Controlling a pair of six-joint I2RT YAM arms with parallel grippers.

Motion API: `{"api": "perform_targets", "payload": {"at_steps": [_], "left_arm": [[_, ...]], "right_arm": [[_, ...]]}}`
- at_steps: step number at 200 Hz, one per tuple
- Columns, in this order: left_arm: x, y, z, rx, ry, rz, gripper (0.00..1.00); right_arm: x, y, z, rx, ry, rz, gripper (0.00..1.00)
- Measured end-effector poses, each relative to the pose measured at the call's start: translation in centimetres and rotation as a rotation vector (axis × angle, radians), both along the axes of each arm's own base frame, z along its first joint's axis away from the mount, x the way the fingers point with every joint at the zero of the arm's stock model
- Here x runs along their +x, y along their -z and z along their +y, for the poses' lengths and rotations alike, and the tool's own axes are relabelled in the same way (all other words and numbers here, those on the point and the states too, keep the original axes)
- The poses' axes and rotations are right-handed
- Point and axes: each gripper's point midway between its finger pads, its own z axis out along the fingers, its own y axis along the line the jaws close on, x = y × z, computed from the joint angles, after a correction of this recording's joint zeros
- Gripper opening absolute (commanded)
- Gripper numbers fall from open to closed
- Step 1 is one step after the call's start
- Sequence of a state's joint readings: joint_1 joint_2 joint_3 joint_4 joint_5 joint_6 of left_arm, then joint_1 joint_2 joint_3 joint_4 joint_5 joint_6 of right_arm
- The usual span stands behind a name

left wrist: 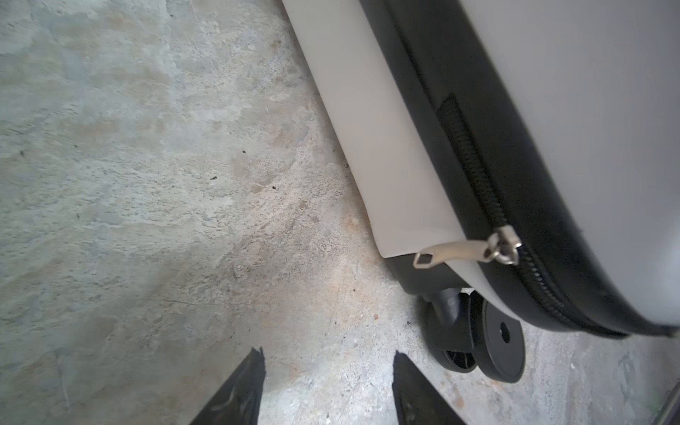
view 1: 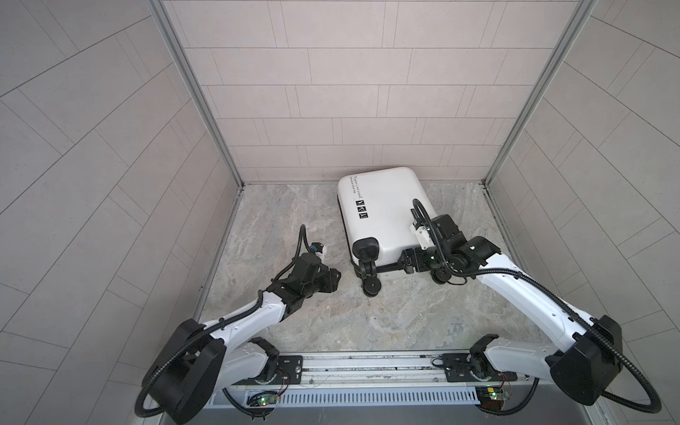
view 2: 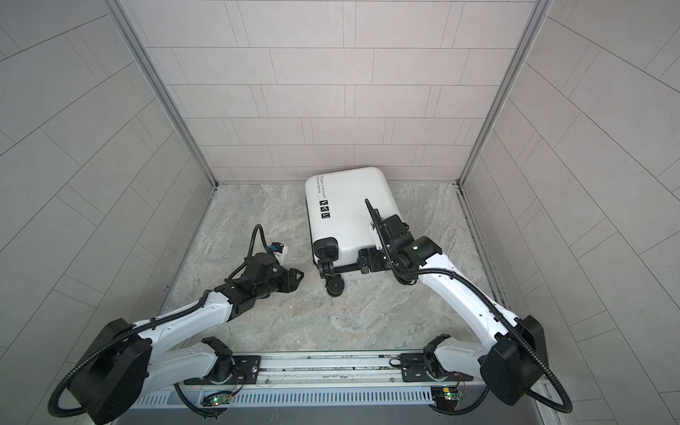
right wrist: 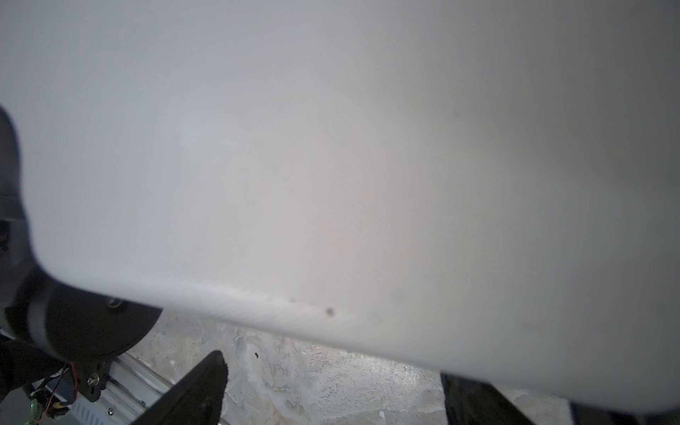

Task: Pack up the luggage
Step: 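Move the left gripper to the zipper pull while right holds its wheel, then grasp the metal zipper pull with the left gripper while right holds the wheel housing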

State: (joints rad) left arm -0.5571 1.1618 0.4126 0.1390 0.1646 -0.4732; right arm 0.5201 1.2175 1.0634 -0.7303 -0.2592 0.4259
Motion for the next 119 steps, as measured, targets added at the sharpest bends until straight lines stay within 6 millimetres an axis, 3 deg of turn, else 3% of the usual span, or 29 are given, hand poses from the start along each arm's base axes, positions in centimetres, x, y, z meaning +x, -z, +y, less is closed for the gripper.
{"api": "perform_targets", "payload": {"at_steps": [39, 67, 99, 119], "left_arm": [[1.2, -1.0, -1.9, -0.054, 0.066, -0.095, 0.61], [0.9, -1.3, -3.2, -0.082, 0.131, -0.165, 0.61], [0.4, -0.4, -3.8, -0.085, 0.168, -0.209, 0.6], [0.3, 0.7, -3.8, -0.068, 0.173, -0.218, 0.65]], "right_arm": [[-2.1, -2.5, 4.9, 0.032, -0.119, -0.054, 0.99], [-2.8, -3.4, 8.1, 0.029, -0.171, -0.068, 0.99], [-2.3, -2.8, 9.2, 0.001, -0.163, -0.055, 0.99], [-2.1, -2.5, 9.2, -0.008, -0.153, -0.05, 0.99]]}}
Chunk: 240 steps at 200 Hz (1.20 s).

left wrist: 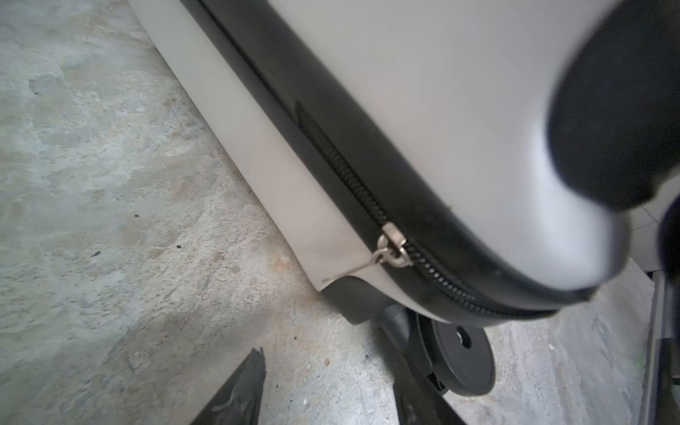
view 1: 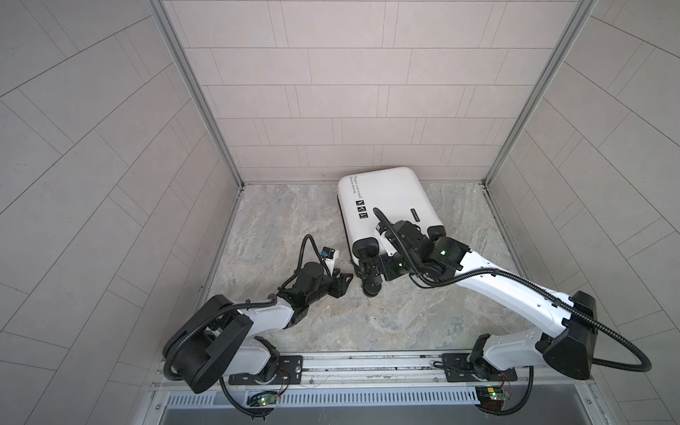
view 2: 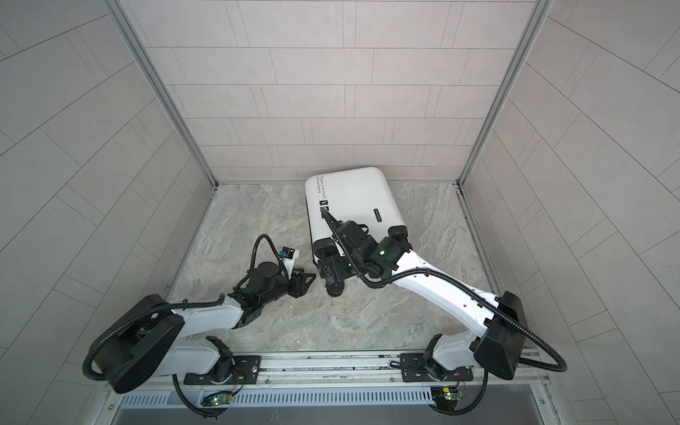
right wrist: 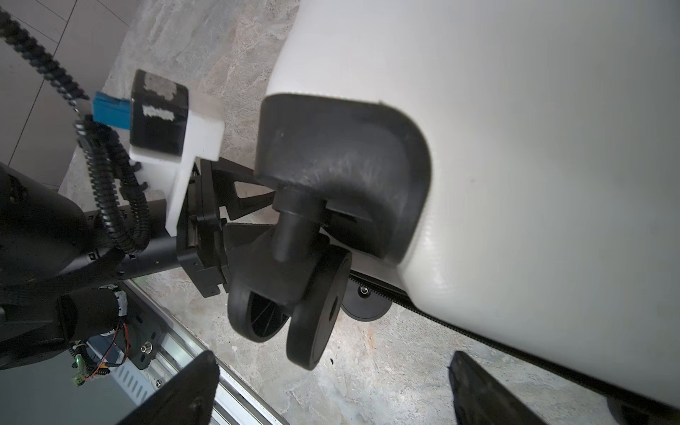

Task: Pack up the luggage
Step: 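Grasp the metal zipper pull with the left gripper while right holds the wheel housing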

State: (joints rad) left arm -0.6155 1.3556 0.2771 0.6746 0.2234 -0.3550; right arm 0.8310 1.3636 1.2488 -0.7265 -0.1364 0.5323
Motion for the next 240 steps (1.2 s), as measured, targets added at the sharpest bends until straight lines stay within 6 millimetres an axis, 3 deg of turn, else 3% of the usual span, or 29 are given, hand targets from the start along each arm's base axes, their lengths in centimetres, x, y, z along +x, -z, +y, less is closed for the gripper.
{"api": "perform_targets", "payload": {"at_steps": [67, 140, 172, 240], "left_arm": [[0.7, 2.1, -0.4, -0.009, 0.014, -0.09, 0.66], [2.1, -0.3, -1.4, -0.075, 0.019, -0.198, 0.57], [1.9, 0.0, -1.9, -0.083, 0.04, -0.184, 0.53], [1.4, 0.0, -6.6, -0.082, 0.156, -0.162, 0.53]], "right_arm": [[0.0, -0.1, -0.2, -0.008, 0.011, 0.001, 0.99], [-0.4, 0.2, -0.2, -0.022, 0.01, 0.008, 0.99], [-0.3, 0.0, -0.4, -0.032, 0.02, 0.0, 0.99], [0.2, -0.7, -1.6, -0.064, 0.06, -0.037, 1.0]]}}
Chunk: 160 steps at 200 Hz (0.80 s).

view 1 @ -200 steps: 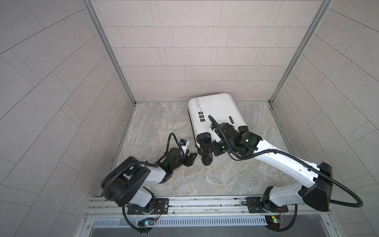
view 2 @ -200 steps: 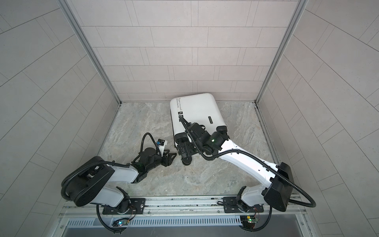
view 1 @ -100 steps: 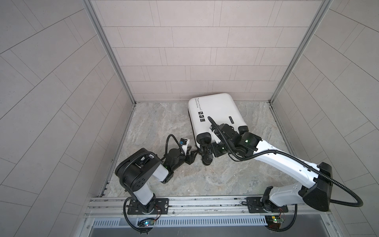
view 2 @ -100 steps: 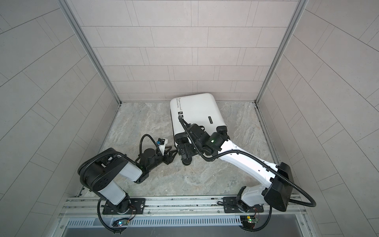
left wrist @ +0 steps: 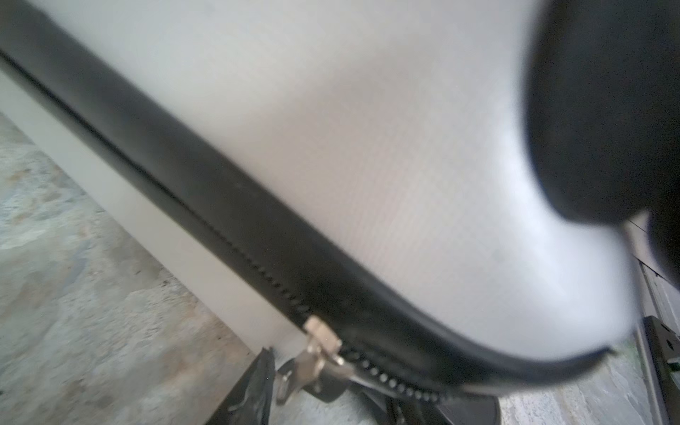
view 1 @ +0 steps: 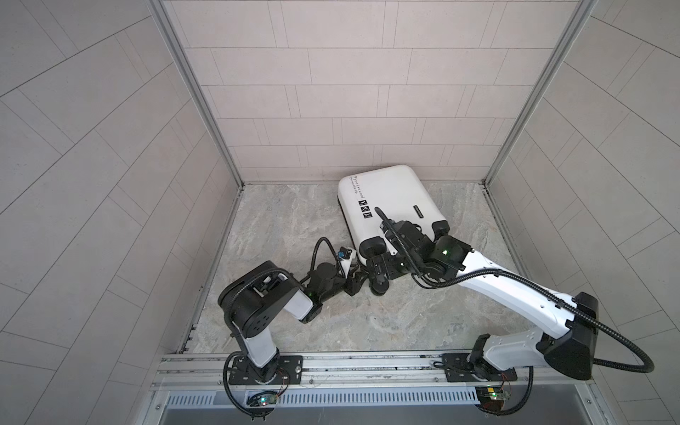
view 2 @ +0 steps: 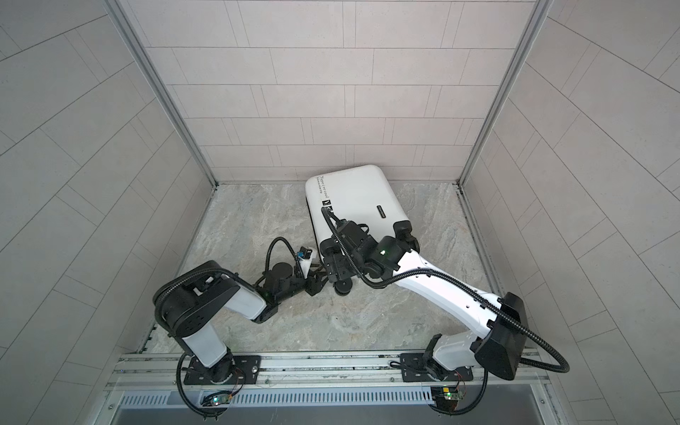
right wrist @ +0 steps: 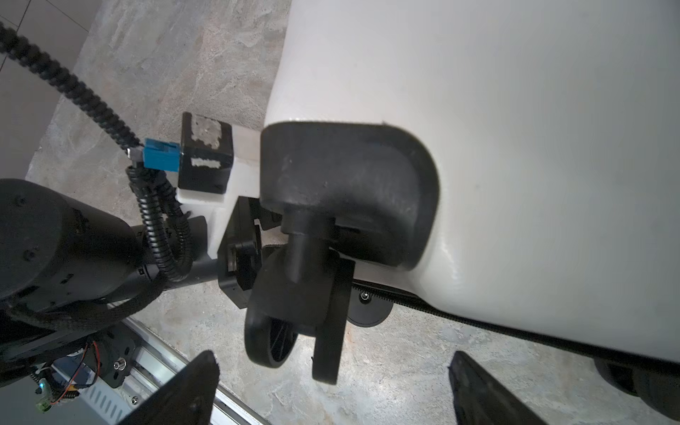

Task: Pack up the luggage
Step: 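Grasp the metal zipper pull with the left gripper while right holds the wheel housing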

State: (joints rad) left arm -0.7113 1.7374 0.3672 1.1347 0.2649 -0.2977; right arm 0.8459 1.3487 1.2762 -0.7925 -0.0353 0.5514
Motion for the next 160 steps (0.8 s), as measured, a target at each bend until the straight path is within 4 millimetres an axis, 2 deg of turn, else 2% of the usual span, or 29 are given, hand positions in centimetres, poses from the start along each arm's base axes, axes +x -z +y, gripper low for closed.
{"api": "perform_targets", "payload": {"at_steps": [63, 93, 108, 132, 160], "left_arm": [[0.2, -0.4, -3.8, 0.0, 0.039, -0.021, 0.52], [0.2, -0.7, -3.7, 0.007, 0.026, -0.035, 0.54], [0.0, -1.3, -3.2, 0.02, 0.022, -0.05, 0.59], [-0.3, -3.2, -2.4, 0.025, 0.01, -0.084, 0.76], [-0.4, -5.2, -1.6, 0.032, -0.007, -0.135, 0.84]], "right_arm": [[0.3, -2.0, -3.1, 0.013, 0.075, -0.081, 1.0], [0.6, -2.0, -4.6, 0.006, 0.114, -0.09, 1.0], [0.6, -1.8, -5.5, 0.0, 0.135, -0.091, 1.0], [0.9, -1.4, -6.8, -0.009, 0.171, -0.086, 1.0], [1.5, -1.3, -8.0, -0.015, 0.21, -0.084, 1.0]]}}
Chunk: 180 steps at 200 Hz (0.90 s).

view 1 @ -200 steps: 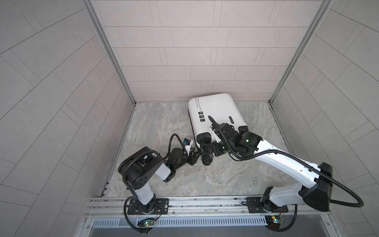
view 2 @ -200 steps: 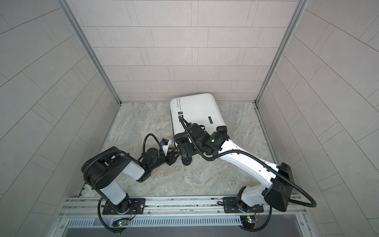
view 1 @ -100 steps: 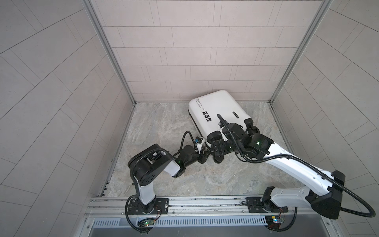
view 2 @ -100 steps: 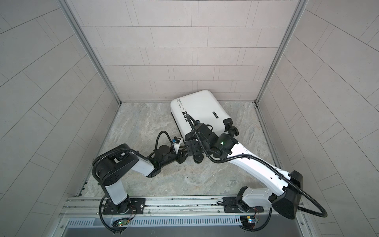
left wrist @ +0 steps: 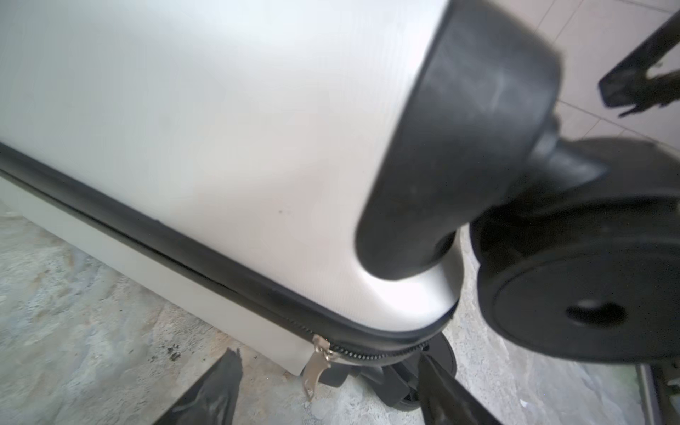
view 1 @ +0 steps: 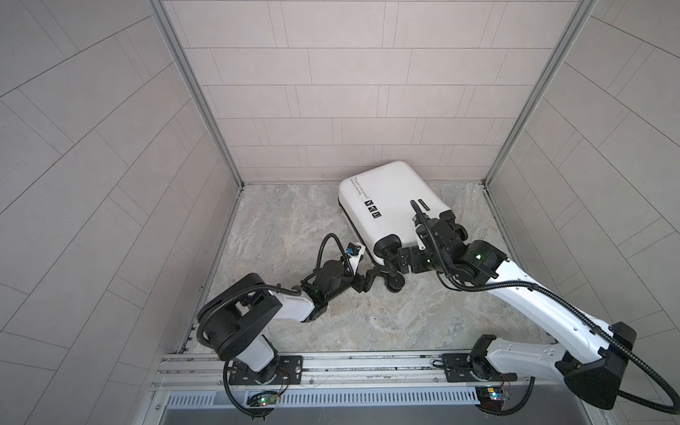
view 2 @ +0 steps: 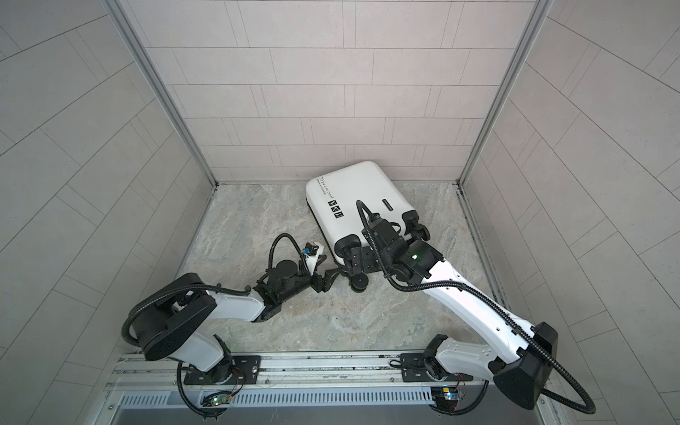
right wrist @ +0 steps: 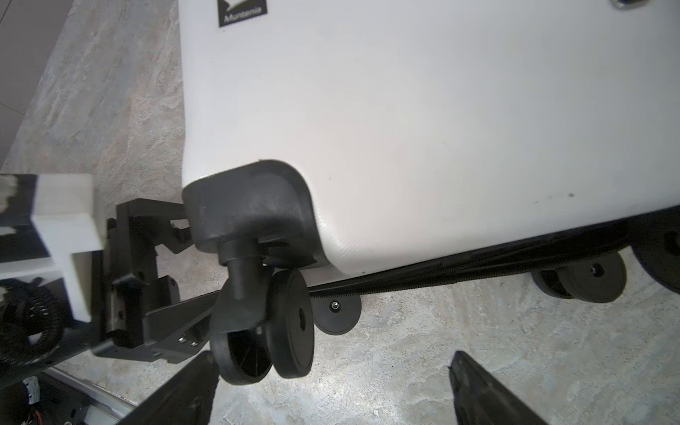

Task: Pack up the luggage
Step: 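Grasp the metal zipper pull with the left gripper while right holds the wheel housing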

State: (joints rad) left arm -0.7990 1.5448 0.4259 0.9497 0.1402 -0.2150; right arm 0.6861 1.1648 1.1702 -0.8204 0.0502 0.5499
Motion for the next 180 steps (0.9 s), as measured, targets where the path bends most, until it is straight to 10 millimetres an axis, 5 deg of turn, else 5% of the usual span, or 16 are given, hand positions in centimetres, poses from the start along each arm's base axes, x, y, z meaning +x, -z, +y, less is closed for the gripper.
{"api": "perform_targets", "payload": {"at_steps": [35, 57, 85, 112, 131, 180], "left_arm": [[-0.2, 1.1, 0.6, 0.056, -0.009, 0.03, 0.85], [-0.1, 1.6, 1.0, 0.085, -0.024, 0.027, 1.0], [0.3, 1.6, 1.4, 0.113, -0.04, 0.014, 1.0], [0.9, 2.1, 1.6, 0.125, -0.028, 0.02, 0.64], [1.3, 2.6, 1.8, 0.127, -0.02, 0.031, 0.48], [0.9, 2.6, 1.2, 0.106, 0.039, 0.035, 0.42]], "right_arm": [[0.7, -0.6, -1.4, -0.021, 0.053, -0.037, 1.0], [0.8, -1.0, -2.3, -0.034, 0.078, -0.075, 1.0], [0.4, -1.1, -3.4, -0.04, 0.092, -0.114, 1.0], [0.4, -1.4, -4.4, -0.033, 0.122, -0.133, 1.0], [0.5, -1.4, -4.5, -0.026, 0.129, -0.136, 1.0], [0.2, -0.3, -3.7, -0.006, 0.094, -0.1, 0.99]]}}
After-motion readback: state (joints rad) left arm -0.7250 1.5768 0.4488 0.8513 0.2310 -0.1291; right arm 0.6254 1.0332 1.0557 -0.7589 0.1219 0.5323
